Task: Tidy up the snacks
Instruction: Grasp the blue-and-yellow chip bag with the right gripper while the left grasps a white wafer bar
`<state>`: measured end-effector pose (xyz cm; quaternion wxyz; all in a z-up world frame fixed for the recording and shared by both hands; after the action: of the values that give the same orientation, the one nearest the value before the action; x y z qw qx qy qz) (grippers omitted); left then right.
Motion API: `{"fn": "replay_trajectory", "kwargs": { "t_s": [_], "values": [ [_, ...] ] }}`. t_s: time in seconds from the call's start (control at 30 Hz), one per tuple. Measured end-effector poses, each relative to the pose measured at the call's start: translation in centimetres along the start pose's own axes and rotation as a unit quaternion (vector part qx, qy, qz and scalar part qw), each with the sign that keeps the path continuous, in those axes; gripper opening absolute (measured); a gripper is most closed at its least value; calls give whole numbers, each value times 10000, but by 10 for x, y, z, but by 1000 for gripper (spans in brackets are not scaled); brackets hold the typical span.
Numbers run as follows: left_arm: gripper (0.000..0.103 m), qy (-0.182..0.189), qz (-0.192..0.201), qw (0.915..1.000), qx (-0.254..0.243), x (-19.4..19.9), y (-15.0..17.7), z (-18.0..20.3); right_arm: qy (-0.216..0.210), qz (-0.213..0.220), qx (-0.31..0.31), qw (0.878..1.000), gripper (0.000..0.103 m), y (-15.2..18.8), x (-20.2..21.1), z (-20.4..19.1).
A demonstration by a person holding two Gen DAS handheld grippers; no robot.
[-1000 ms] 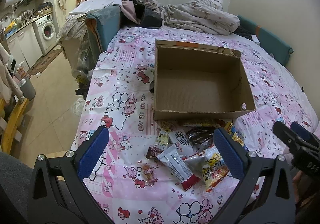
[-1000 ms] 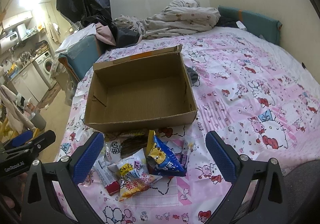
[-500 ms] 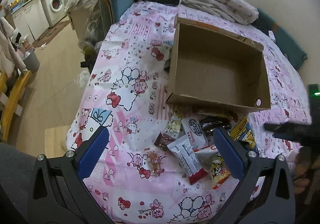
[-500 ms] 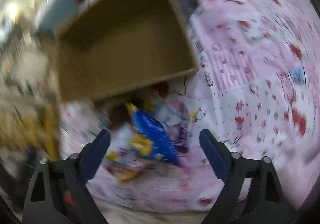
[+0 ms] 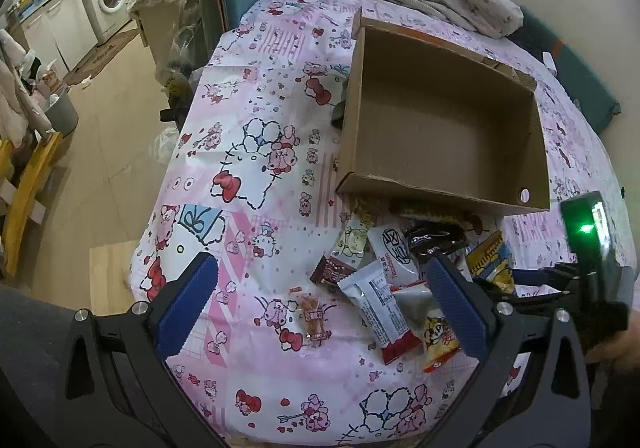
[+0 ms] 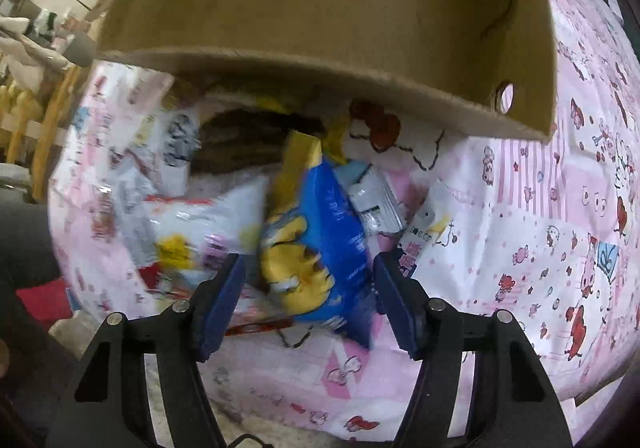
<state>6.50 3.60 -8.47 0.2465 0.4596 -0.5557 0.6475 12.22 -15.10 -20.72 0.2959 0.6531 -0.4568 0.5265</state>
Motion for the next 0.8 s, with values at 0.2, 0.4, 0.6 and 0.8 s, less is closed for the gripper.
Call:
{"fn": "replay_trajectory", "kwargs": {
  "t_s": [0.2,0.4,0.6,0.8],
  "values": [
    [103,-41,-78,10000,39,-4,-1,0,-225,142,-181,9995,36,-2,7,12],
    [102,-278,-455,9975,459,-20,-6,-17,-671,1045,-470,9911,35,12,72,17],
    [80,-68,-1305,9861,1023,-49,23,1,-1358,2028,-1059,9640,35,27,112,24],
    [53,-63,-1997,9734,1124,-82,73,46,-1505,2004,-1200,9606,35,23,104,26]
  ]
}}
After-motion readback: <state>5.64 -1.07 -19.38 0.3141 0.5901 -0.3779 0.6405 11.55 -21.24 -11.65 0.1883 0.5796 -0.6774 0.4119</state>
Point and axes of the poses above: each gripper's, at about its wrist camera, not at the fingertips, and x roughly against the way its jaws point, z to its right, y to its underside, the point moved 6 cm from there along -x, roughly the way its jaws point, and after that the axes turned 9 degrees about -y, right-handed, at the moved point
